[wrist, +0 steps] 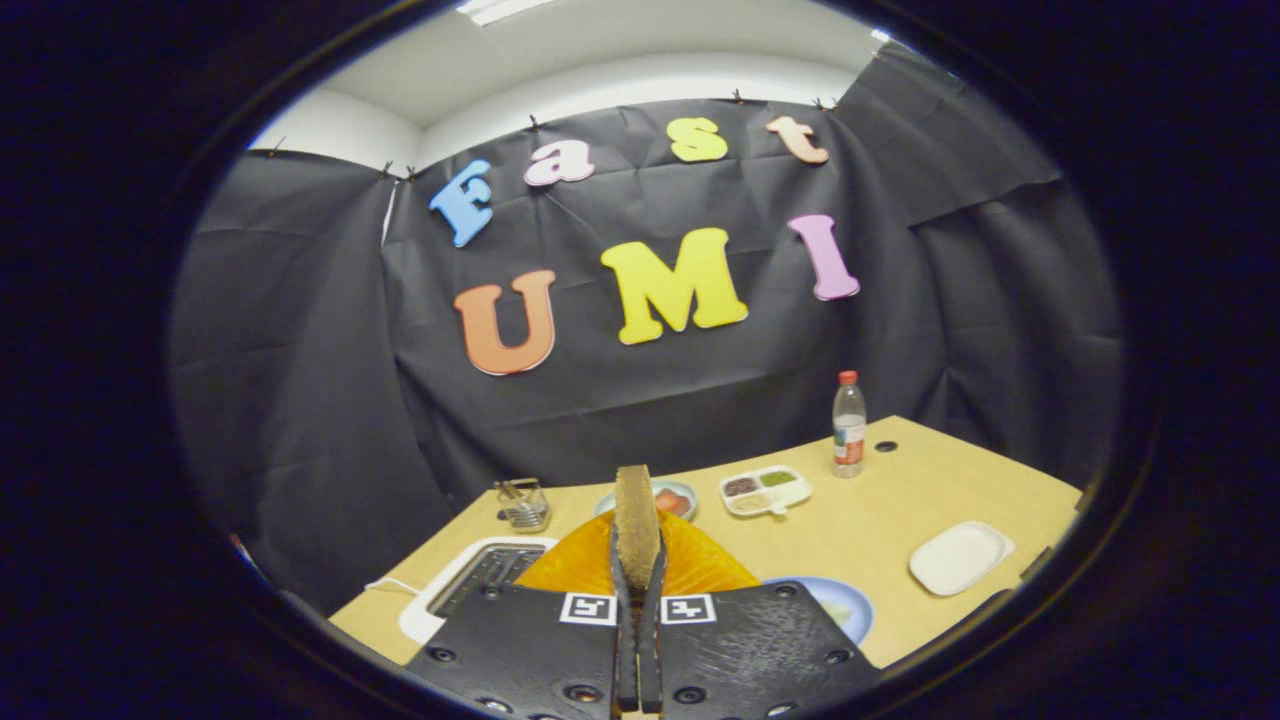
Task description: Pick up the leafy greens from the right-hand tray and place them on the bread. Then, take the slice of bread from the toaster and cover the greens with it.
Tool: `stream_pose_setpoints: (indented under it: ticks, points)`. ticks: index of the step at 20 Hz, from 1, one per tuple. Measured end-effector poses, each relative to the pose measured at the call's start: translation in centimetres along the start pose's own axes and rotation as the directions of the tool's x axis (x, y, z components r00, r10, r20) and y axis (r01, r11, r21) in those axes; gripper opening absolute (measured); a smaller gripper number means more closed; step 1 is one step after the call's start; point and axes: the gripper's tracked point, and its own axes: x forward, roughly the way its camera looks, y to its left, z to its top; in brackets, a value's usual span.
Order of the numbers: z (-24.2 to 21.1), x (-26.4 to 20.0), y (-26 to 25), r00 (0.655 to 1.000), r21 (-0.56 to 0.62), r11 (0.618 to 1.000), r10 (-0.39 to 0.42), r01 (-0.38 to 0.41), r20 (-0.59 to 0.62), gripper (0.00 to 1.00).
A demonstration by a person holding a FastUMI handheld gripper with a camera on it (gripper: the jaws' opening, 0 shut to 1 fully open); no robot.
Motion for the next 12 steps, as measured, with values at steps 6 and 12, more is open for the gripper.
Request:
stream_pose_setpoints:
  ticks: [6, 12]
  points:
    - [-6.1, 2.1, -4.3, 0.995, 0.08, 0.996, -0.03, 0.038, -0.098, 0.01]
    - [-11.2, 3.4, -6.0, 0.981, 0.25, 0.967, 0.003, 0.047, -0.195, 0.03]
